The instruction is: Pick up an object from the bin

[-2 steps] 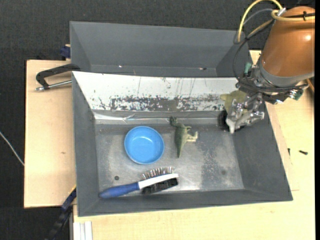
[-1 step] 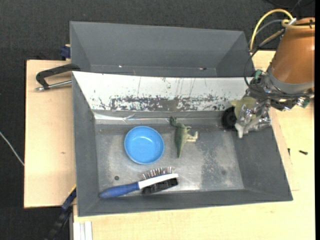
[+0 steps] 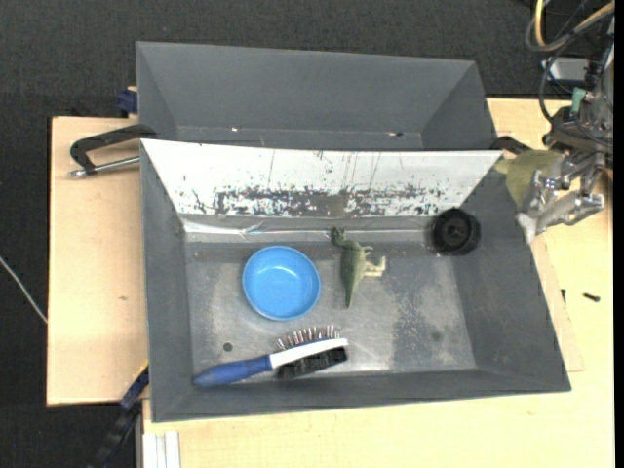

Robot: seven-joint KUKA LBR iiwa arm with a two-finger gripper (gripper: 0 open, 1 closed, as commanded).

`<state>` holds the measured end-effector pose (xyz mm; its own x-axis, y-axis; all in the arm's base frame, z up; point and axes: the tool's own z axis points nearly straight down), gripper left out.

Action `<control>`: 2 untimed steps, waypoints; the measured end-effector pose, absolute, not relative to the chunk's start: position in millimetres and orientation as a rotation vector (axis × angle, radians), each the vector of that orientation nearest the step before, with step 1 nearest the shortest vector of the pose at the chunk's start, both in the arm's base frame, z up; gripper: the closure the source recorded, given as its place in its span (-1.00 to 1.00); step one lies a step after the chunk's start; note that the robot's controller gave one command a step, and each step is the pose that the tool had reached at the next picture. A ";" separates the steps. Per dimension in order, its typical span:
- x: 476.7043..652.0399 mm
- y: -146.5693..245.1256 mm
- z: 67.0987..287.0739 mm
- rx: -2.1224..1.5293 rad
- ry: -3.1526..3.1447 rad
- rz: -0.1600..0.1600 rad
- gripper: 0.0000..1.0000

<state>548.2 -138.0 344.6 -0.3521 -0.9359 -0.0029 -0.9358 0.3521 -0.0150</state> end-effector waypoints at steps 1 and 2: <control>569.1 -127.0 229.5 -2.061 2.372 0.010 1.00; 508.1 -145.1 198.5 -2.169 2.277 0.009 1.00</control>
Offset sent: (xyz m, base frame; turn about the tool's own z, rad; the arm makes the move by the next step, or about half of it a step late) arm 0.0207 0.0092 -0.1124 -0.2220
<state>508.1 -145.1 198.5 -0.0488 -0.9988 -0.0018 -0.9988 0.0488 0.0060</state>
